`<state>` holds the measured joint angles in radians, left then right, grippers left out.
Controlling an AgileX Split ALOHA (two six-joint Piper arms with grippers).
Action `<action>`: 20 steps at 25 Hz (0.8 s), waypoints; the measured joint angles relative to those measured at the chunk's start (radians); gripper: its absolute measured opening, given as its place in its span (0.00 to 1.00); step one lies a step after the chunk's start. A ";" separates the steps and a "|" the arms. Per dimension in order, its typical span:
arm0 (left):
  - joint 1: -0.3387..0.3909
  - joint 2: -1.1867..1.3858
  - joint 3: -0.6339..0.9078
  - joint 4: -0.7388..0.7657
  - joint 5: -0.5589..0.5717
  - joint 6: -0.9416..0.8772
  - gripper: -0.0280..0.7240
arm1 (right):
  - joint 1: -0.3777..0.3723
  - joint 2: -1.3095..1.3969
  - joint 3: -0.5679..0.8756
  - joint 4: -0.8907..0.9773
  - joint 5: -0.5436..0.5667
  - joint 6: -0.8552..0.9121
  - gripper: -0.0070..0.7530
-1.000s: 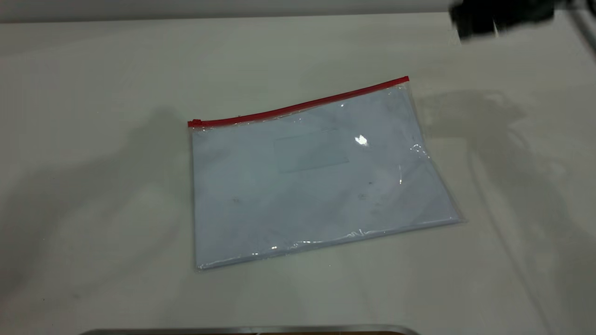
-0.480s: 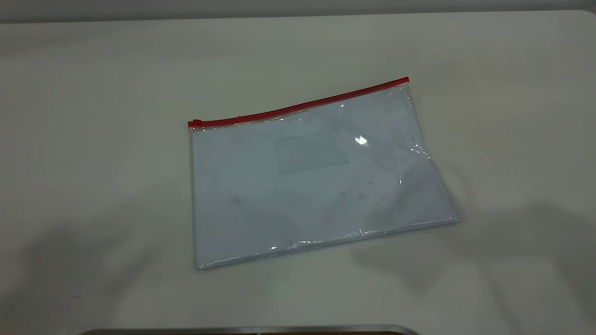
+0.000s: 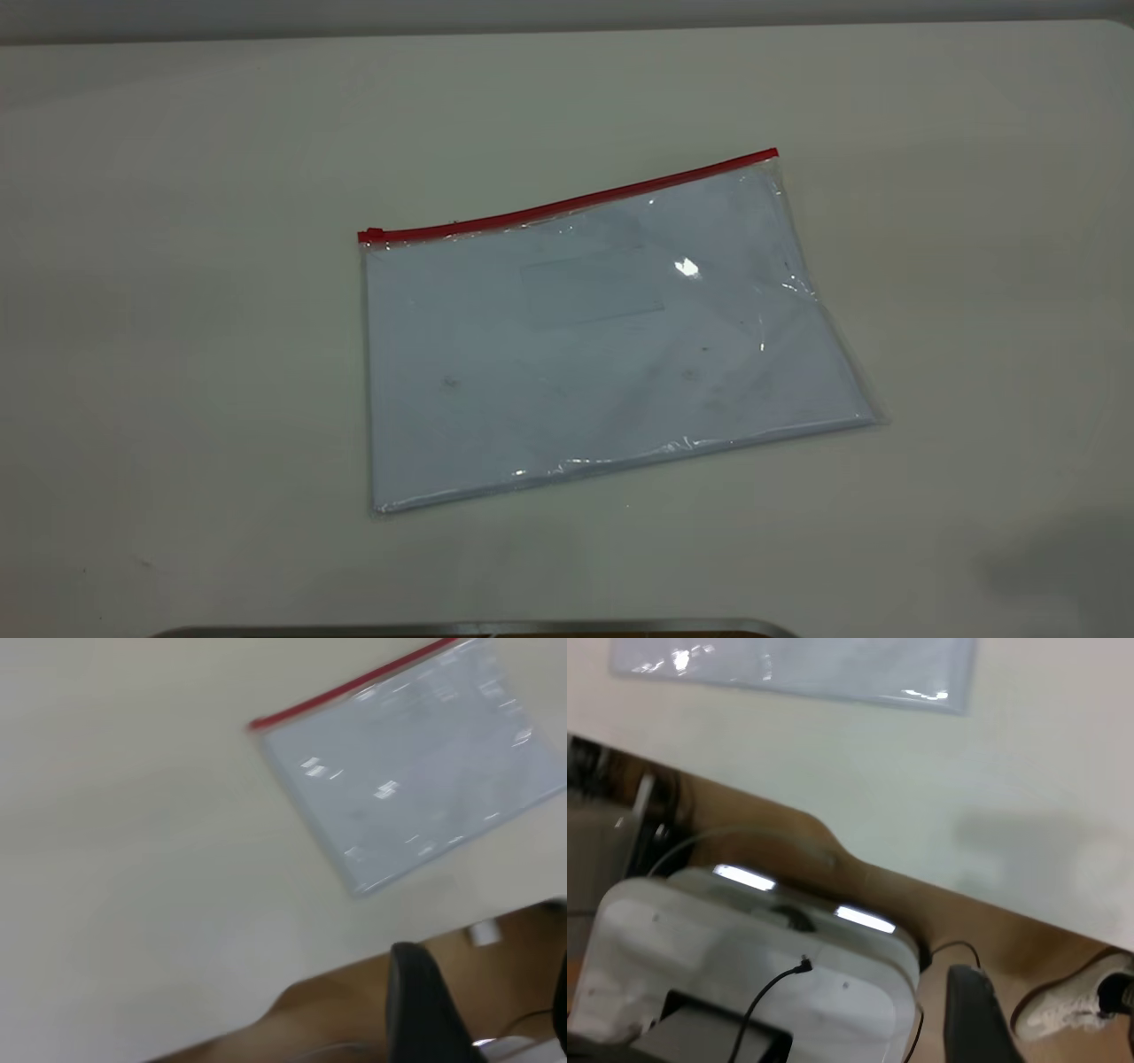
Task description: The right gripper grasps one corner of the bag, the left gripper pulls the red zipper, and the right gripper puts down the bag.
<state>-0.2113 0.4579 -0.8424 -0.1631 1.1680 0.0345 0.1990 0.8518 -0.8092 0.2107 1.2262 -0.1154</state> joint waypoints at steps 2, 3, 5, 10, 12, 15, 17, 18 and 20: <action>0.000 -0.074 0.068 0.041 0.000 -0.005 0.60 | 0.000 -0.113 0.068 -0.011 0.004 0.014 0.60; 0.000 -0.109 0.099 0.060 0.000 -0.008 0.60 | 0.000 -0.172 0.106 -0.018 -0.007 0.017 0.60; 0.000 -0.167 0.149 0.101 0.000 -0.019 0.60 | 0.000 -0.270 0.174 -0.044 -0.050 0.017 0.60; 0.000 -0.253 0.262 0.171 0.000 -0.049 0.60 | 0.000 -0.476 0.321 -0.119 -0.101 0.018 0.60; 0.000 -0.272 0.302 0.171 -0.004 -0.050 0.60 | 0.000 -0.533 0.328 -0.138 -0.103 0.018 0.60; 0.000 -0.278 0.332 0.169 -0.016 -0.051 0.60 | 0.000 -0.591 0.328 -0.144 -0.107 0.018 0.60; 0.000 -0.278 0.351 0.154 -0.025 -0.052 0.60 | 0.000 -0.613 0.328 -0.144 -0.107 0.018 0.60; 0.000 -0.278 0.355 0.141 -0.026 -0.051 0.60 | 0.000 -0.621 0.328 -0.143 -0.107 0.018 0.60; 0.000 -0.278 0.356 0.132 -0.031 -0.048 0.60 | 0.000 -0.630 0.328 -0.143 -0.107 0.018 0.60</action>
<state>-0.2113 0.1795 -0.4863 -0.0307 1.1373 -0.0139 0.1990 0.2221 -0.4813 0.0679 1.1192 -0.0974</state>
